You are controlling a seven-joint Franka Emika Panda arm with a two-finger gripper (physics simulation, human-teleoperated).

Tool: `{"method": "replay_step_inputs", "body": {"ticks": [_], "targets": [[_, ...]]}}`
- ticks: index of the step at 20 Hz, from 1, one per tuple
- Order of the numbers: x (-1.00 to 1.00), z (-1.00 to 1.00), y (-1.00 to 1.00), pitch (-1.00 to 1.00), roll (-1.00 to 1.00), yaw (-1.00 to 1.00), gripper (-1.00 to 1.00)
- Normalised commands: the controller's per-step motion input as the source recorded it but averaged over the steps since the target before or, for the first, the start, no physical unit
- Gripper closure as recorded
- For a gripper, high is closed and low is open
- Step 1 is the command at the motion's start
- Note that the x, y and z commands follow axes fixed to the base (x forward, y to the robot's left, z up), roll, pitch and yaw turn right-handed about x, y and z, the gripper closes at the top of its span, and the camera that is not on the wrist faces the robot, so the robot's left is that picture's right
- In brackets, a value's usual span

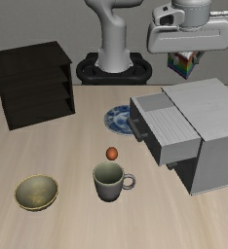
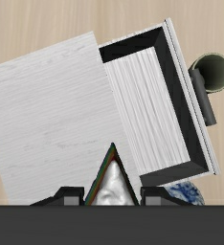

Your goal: Pick up the cake and place it on the top of the cabinet

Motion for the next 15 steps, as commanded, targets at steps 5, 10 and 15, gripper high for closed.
{"method": "replay_step_inputs", "body": {"ticks": [5,10,15], "targets": [[0.8,0.0,0.2,0.0,0.0,0.0,1.0],[0.0,0.0,0.6,0.0,0.0,0.0,-1.0],[0.0,0.0,0.0,0.0,0.0,0.0,-1.0]]}}
